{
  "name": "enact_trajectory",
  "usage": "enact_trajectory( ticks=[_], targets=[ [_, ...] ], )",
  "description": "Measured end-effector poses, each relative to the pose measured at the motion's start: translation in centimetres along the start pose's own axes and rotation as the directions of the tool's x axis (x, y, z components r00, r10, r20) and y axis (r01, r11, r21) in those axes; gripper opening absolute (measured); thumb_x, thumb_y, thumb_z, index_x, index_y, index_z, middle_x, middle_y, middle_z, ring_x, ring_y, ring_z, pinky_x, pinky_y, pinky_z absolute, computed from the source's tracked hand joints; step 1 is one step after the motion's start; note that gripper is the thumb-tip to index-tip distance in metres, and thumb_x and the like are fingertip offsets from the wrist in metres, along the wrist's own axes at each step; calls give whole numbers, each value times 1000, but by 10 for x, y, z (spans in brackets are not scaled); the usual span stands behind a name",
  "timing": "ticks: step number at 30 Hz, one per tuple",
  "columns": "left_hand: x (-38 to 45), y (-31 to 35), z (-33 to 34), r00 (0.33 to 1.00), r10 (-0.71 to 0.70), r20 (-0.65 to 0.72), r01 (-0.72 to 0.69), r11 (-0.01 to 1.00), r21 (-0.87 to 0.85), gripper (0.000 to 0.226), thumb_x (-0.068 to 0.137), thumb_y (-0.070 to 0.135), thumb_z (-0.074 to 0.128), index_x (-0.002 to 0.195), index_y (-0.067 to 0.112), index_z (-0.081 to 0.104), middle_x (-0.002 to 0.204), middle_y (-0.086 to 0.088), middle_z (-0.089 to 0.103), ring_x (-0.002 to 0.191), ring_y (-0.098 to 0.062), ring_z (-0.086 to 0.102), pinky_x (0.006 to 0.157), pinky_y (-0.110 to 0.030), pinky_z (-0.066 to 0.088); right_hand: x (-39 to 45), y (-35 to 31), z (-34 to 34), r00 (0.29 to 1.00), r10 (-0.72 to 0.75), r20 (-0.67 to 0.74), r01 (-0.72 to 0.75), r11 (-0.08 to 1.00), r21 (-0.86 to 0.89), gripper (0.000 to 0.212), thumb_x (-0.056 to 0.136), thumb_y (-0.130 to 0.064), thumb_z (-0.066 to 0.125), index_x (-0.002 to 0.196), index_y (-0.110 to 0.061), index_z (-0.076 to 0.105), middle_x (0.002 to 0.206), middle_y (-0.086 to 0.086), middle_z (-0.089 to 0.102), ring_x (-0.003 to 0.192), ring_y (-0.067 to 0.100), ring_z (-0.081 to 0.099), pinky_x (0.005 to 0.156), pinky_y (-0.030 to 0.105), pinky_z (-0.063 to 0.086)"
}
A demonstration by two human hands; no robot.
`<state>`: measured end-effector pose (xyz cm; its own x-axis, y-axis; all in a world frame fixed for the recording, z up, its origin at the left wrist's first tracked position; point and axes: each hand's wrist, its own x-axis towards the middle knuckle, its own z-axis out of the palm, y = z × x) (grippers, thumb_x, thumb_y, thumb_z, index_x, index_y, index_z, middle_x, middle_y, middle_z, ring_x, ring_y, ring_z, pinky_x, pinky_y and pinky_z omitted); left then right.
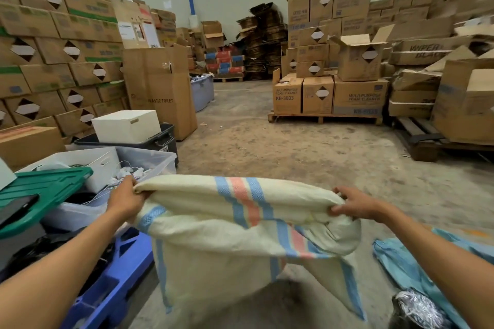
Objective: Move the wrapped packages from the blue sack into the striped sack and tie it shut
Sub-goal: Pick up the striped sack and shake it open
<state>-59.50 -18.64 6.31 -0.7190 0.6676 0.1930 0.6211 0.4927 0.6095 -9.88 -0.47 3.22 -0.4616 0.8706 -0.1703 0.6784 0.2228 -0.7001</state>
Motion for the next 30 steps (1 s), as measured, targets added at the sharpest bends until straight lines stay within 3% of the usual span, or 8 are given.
enact_trajectory(
  ticks=[4,8,13,16,20,24,27,30],
  targets=[
    [-3,28,-11,978,124,-166,-102,986,134,17,88,28,66,90,14,57,96,-21,64,90,-40,57,69,-39,38,2,-20,9,909,-50,-414,14,996,-91,17,89,-22,68,104,-19,60,102,5,64,90,24,58,76,35,49],
    [-14,57,-10,968,-169,-186,133,973,-190,38,87,39,68,113,12,68,116,-20,64,107,-40,56,82,-41,45,17,-24,32,912,217,-349,-41,893,449,17,99,-29,48,115,-24,51,108,4,58,98,30,58,70,46,56],
    [-39,77,0,763,-323,560,646,378,-663,17,87,22,66,97,7,64,97,-9,66,93,-26,61,91,-39,47,24,-29,56,928,348,-133,-59,490,870,19,100,-15,50,113,-13,64,100,16,70,91,33,66,65,46,58],
    [-40,48,6,644,-277,713,757,361,-544,27,70,9,62,96,7,67,100,-10,70,90,-29,65,92,-44,49,9,-20,59,930,360,79,-205,328,922,22,101,-7,44,98,-4,66,72,15,73,68,28,72,51,39,59],
    [-59,21,-11,676,-82,732,668,487,-562,28,80,7,51,96,-6,70,94,-25,71,78,-36,72,84,-47,54,-14,4,40,944,273,184,-298,474,828,48,101,-14,41,74,3,76,71,18,73,56,26,71,44,32,56],
    [-54,-9,-46,614,20,789,641,571,-513,52,45,9,93,91,-7,75,90,-28,71,70,-38,72,65,-47,60,-36,6,0,958,252,139,-282,724,630,29,103,-11,43,116,8,60,91,14,74,71,18,70,58,25,56],
    [-44,-8,-62,653,114,748,613,501,-611,58,39,31,99,80,-4,77,81,-26,72,66,-35,72,55,-45,59,-41,0,-28,995,100,15,-92,838,538,71,75,-24,84,132,3,51,123,18,61,83,11,66,74,22,54],
    [-26,-9,-59,683,425,594,491,334,-804,74,93,59,49,136,-2,54,137,-29,52,127,-38,53,109,-51,38,-33,-1,-42,995,65,-78,-7,813,582,128,17,-62,92,127,-5,61,105,12,66,83,20,64,71,34,53]
  ],
)
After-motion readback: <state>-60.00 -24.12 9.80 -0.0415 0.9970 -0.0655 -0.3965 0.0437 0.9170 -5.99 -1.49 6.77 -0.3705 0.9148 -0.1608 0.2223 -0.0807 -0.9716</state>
